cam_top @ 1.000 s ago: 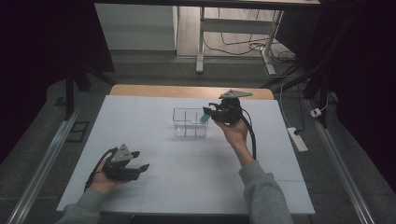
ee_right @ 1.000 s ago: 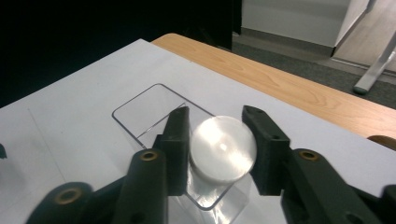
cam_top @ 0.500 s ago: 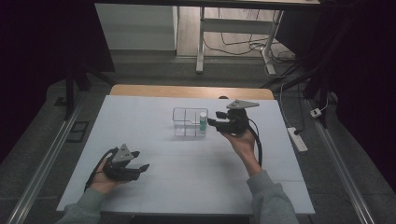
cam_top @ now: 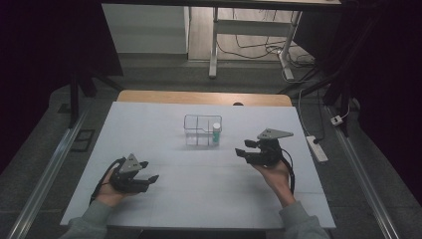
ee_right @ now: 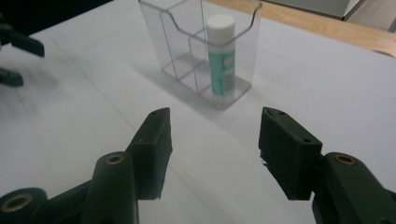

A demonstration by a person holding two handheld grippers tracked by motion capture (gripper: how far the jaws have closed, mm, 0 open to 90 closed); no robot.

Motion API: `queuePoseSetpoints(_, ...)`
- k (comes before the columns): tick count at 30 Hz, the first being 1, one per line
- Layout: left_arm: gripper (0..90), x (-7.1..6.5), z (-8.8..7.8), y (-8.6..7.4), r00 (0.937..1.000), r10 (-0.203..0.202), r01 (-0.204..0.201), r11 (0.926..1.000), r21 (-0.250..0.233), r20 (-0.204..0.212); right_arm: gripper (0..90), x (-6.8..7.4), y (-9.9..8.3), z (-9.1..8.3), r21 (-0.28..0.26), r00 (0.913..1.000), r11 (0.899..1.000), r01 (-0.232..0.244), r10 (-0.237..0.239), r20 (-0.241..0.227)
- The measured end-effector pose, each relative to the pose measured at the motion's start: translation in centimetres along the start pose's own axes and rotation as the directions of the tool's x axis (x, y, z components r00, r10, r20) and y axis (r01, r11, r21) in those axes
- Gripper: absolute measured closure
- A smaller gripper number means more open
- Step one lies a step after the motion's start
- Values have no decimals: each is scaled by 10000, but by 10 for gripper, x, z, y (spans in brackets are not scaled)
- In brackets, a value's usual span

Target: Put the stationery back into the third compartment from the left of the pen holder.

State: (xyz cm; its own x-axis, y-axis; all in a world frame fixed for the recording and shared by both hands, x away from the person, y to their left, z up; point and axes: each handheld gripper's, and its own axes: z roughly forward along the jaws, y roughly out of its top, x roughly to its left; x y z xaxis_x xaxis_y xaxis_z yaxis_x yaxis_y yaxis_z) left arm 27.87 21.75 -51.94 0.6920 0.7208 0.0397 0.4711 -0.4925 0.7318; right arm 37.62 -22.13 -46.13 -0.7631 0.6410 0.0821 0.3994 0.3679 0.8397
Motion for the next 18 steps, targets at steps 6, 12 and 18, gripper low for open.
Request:
queuePoseSetpoints(6, 349, 2, -3, -2, 9999, -148, 148, 9999, -61, -21, 425, 1, -23, -17, 183, 10000, 9998, 79, -80, 56)
queuePoseSetpoints(12, 349, 1, -5, -4, 9997, -226, 226, 9997, -116, 16, 418, -2, -45, -33, 439, 9996, 9989, 165, -175, 241)
queuePoseSetpoints(18, 349, 0, -5, -4, 9997, -226, 227, 9997, -98, 30, 416, -6, -58, -43, 525, 9990, 9986, 88, -111, 436)
